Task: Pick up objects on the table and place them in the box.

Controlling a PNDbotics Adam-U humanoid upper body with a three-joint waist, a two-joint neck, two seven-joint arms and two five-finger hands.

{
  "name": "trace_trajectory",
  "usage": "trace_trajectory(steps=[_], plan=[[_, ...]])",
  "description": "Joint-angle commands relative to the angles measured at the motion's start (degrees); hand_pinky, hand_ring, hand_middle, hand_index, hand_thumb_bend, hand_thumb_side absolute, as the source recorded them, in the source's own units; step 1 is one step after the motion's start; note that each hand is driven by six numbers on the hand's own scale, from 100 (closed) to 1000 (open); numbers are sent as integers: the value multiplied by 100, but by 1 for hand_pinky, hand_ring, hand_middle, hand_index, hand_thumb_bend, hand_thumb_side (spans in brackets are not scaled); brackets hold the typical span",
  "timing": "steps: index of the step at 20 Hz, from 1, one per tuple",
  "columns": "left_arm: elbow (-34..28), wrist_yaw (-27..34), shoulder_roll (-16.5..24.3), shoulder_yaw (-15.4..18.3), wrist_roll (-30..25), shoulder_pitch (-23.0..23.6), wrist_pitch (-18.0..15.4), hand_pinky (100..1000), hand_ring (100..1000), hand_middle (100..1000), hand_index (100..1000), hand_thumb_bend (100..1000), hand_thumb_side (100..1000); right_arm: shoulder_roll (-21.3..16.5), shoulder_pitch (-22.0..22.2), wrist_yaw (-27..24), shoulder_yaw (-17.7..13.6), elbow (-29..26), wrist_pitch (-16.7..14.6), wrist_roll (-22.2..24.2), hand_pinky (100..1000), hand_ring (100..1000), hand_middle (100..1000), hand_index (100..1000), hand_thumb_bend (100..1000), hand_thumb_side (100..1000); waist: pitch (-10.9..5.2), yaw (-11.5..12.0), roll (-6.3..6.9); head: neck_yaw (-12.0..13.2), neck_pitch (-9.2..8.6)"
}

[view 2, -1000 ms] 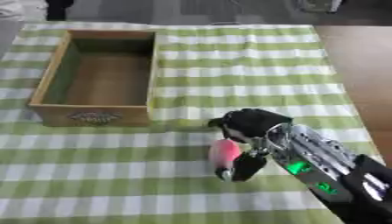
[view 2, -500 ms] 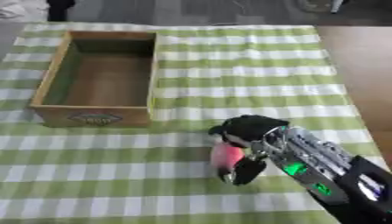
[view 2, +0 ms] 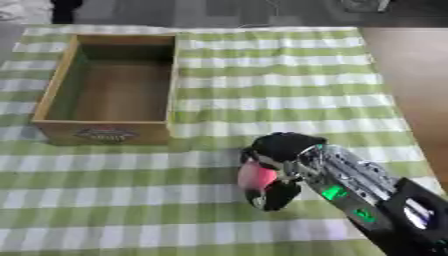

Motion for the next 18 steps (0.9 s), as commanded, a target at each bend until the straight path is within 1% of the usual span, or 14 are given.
trace_trajectory(steps=[1, 2, 5, 6, 11, 12, 15, 18], plan=[[-111, 0, 96, 19, -26, -39, 3, 457, 454, 519, 796, 100, 911, -67, -53, 50, -74, -101, 70, -84, 817, 829, 644, 833, 100, 368, -71, -8, 21, -11, -56], [-111, 0, 97, 21, -26, -40, 3, 457, 455, 519, 796, 100, 910, -66, -54, 49, -82, -108, 81, -130, 813, 828, 640, 832, 100, 367, -71, -14, 21, -9, -58], [-111, -1, 100, 21, -28, -44, 1, 457, 455, 519, 796, 100, 909, -63, -60, -14, -76, -102, 116, -193, 831, 840, 667, 899, 100, 371, -73, -26, 20, -5, -65], [-111, -1, 99, 22, -28, -44, 2, 457, 455, 519, 796, 100, 909, -63, -63, -48, -77, -97, 134, -201, 835, 841, 670, 908, 100, 376, -73, -30, 20, -5, -67], [-111, -5, 100, 23, -31, -43, -2, 457, 455, 519, 797, 100, 908, -58, -53, -149, -88, -78, 260, -242, 856, 847, 690, 977, 100, 456, -76, -39, 25, 0, -81], [-111, -6, 100, 23, -30, -43, -2, 457, 455, 519, 797, 100, 908, -58, -50, -162, -93, -79, 288, -259, 858, 846, 691, 984, 100, 475, -78, -39, 25, 0, -85], [-111, -7, 101, 22, -30, -45, -3, 457, 456, 520, 797, 100, 908, -63, -42, -180, -108, -85, 371, -333, 855, 846, 694, 987, 100, 465, -82, -44, 26, 5, -107], [-111, -8, 103, 25, -28, -44, -6, 457, 456, 520, 797, 100, 907, -70, -27, -185, -127, -93, 447, -426, 853, 845, 716, 980, 100, 460, -82, -53, 29, 10, -129]])
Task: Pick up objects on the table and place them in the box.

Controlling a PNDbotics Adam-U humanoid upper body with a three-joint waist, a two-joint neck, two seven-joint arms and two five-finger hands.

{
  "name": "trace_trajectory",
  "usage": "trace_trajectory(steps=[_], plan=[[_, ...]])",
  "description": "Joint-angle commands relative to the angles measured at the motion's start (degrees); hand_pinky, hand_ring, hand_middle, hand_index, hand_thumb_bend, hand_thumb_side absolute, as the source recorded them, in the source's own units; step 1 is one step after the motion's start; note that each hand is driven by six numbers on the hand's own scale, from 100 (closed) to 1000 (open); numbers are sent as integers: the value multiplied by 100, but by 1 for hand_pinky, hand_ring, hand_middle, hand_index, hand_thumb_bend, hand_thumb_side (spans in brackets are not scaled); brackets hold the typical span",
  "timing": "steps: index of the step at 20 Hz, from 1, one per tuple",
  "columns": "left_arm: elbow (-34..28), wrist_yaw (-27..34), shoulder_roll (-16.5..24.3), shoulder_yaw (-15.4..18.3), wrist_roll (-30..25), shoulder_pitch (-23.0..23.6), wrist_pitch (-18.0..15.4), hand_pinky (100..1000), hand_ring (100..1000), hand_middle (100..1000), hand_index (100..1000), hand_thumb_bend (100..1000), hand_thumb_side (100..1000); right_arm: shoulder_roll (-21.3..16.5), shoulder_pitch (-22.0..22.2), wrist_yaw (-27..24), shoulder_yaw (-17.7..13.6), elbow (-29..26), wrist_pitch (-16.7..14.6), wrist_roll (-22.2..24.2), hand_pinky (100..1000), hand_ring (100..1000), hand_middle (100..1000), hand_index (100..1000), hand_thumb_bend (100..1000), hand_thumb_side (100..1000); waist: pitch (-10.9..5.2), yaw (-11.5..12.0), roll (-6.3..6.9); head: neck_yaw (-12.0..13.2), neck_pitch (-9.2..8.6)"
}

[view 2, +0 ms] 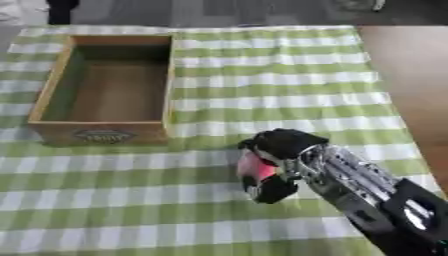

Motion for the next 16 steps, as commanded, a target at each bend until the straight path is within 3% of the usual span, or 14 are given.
trace_trajectory(steps=[1, 10, 16], plan=[[-111, -9, 103, 25, -14, -43, -13, 457, 456, 520, 797, 100, 907, -73, -51, -32, -99, -99, 136, -73, 851, 843, 716, 974, 100, 460, -87, -13, 15, 9, -83], [-111, -20, 100, 28, -22, -41, -12, 456, 456, 519, 795, 100, 906, -70, -156, 33, -174, -259, 347, -513, 831, 812, 664, 900, 100, 425, -78, -33, 9, 49, -117], [-111, -23, 101, 26, -21, -41, -10, 456, 456, 520, 795, 100, 906, -42, -244, 37, -195, -365, 454, -721, 809, 790, 622, 786, 100, 452, -85, -27, 3, 68, -143]])
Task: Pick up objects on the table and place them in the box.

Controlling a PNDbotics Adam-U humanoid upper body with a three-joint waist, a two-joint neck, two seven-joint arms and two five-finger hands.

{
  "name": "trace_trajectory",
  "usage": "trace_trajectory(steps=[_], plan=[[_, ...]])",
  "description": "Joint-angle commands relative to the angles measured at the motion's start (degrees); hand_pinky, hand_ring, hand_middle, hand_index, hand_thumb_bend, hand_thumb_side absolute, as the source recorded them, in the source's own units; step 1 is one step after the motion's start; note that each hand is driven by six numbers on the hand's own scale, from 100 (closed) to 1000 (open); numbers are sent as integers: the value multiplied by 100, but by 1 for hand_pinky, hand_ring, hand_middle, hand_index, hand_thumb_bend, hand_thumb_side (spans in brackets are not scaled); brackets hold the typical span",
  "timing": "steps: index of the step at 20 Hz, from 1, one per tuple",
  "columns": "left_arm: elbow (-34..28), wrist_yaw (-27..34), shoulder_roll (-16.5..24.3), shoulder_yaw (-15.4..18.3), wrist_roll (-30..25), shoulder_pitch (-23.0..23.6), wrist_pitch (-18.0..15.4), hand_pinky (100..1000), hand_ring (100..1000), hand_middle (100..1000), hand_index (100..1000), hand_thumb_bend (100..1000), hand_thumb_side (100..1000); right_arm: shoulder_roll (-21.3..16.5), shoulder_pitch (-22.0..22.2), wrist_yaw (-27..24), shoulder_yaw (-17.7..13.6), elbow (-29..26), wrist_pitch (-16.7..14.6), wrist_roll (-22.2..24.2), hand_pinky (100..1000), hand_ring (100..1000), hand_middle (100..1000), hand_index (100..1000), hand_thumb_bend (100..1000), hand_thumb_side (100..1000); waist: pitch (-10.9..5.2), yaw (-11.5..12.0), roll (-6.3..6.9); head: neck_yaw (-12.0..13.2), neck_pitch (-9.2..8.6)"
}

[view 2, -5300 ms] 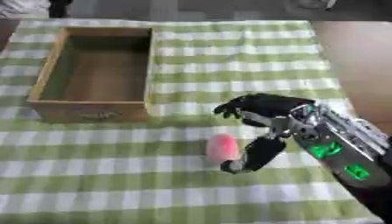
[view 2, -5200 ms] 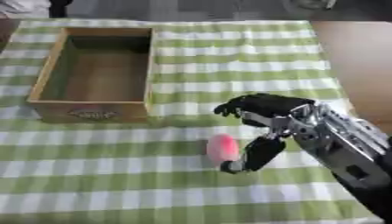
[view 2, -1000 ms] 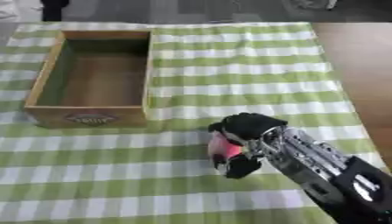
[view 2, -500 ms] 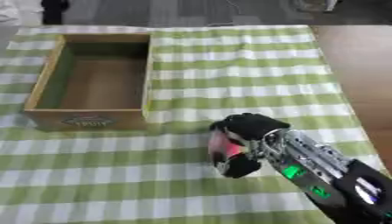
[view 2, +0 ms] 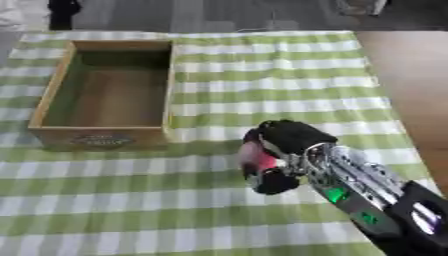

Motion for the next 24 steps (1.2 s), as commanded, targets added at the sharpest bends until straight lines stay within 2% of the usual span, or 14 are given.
trace_trajectory(steps=[1, 6, 8, 9, 16, 20, 24], plan=[[-111, -23, 102, 25, -18, -41, -9, 456, 456, 520, 795, 100, 904, -39, -130, 49, -91, -187, 85, -119, 808, 789, 620, 774, 100, 420, -87, 5, 1, 16, -94], [-111, -22, 104, 18, -23, -38, -8, 455, 456, 520, 795, 100, 902, 24, -326, 257, -95, -227, 144, -237, 795, 780, 597, 665, 100, 418, -92, 28, 0, 26, -109], [-111, -20, 105, 13, -27, -37, -9, 455, 456, 520, 795, 100, 901, 65, -452, 383, -92, -222, 156, -247, 793, 781, 597, 668, 100, 446, -93, 43, -2, 23, -115], [-111, -19, 104, 9, -32, -36, -7, 455, 456, 520, 795, 100, 900, 94, -529, 465, -86, -214, 152, -239, 793, 780, 594, 672, 100, 413, -93, 53, -3, 21, -118], [-111, -7, 96, -9, -68, -29, -9, 455, 456, 520, 795, 100, 898, 406, -1179, 989, 8, -178, 144, -76, 795, 784, 592, 670, 100, 407, -88, 165, -5, 15, -123], [-111, 8, 87, -20, -80, -25, -11, 455, 456, 520, 796, 100, 898, 747, -1648, 1348, 74, -139, 44, 71, 796, 788, 596, 669, 100, 371, -94, 241, 8, 8, -141], [-111, 31, 74, -42, -93, -35, -10, 455, 457, 520, 796, 100, 897, 1366, -2160, 1944, 106, 62, -175, 141, 798, 797, 605, 665, 100, 336, -107, 338, 24, -9, -186]])
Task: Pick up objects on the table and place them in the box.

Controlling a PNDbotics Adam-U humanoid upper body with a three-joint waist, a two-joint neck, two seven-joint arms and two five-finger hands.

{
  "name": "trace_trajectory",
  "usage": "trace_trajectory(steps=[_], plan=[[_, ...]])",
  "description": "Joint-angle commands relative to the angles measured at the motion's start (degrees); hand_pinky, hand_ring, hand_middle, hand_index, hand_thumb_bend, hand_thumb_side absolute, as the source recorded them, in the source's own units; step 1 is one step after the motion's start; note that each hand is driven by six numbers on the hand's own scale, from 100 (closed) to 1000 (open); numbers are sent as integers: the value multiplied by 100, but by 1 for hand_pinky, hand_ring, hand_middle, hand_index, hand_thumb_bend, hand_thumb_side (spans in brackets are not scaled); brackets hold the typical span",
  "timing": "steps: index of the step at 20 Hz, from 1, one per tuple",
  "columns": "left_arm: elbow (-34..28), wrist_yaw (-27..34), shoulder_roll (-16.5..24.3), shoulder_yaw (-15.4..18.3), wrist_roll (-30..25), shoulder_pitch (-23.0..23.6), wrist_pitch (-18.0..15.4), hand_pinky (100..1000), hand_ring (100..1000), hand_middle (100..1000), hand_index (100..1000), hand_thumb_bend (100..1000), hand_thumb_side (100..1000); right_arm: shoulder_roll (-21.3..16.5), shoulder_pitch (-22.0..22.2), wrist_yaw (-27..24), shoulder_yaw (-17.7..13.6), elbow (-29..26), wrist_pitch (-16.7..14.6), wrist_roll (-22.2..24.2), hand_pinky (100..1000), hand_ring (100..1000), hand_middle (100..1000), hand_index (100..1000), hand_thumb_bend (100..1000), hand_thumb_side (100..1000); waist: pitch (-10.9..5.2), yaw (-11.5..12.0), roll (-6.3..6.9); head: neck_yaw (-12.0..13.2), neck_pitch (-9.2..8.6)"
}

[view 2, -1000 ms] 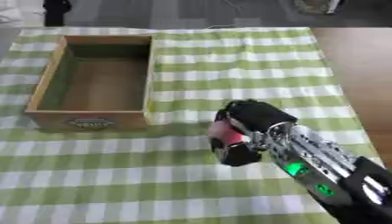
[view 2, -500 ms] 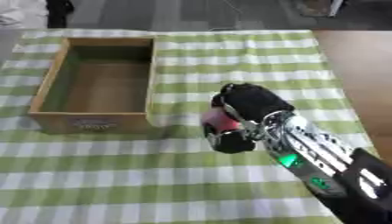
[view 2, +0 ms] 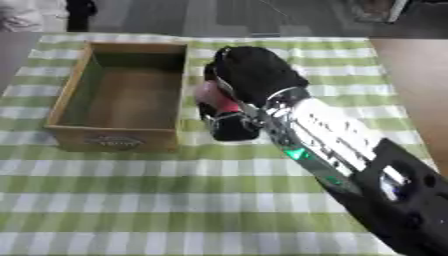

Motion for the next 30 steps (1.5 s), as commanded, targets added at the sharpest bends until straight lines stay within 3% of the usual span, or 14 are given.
trace_trajectory(steps=[1, 8, 15, 25, 30], plan=[[-111, 30, 74, -43, -29, -41, -11, 455, 457, 520, 796, 100, 896, 510, -386, 588, -21, 190, -170, 54, 799, 798, 605, 666, 100, 329, -107, 57, 32, -18, -104], [-111, 72, 38, -64, -50, -56, -29, 455, 456, 520, 796, 100, 895, 1799, -923, 1548, -108, 1062, -283, -384, 808, 790, 602, 665, 100, 301, -66, 149, 105, -111, -140], [-111, 103, -10, -89, -100, -88, -28, 455, 455, 519, 796, 100, 896, 2777, -1215, 2151, -181, 2142, -163, -935, 815, 794, 610, 675, 100, 305, 11, 200, 143, -298, -170], [-111, 137, -67, -107, -155, -72, -19, 454, 453, 519, 796, 100, 896, 3774, -1337, 2756, -693, 4023, 567, -2101, 823, 784, 603, 683, 100, 306, 56, 307, 200, -386, -273], [-111, 150, -87, -112, -171, -59, -31, 454, 452, 518, 796, 100, 896, 4056, -1255, 2665, -926, 4545, 928, -2770, 830, 781, 602, 693, 100, 307, 76, 343, 242, -408, -298]])
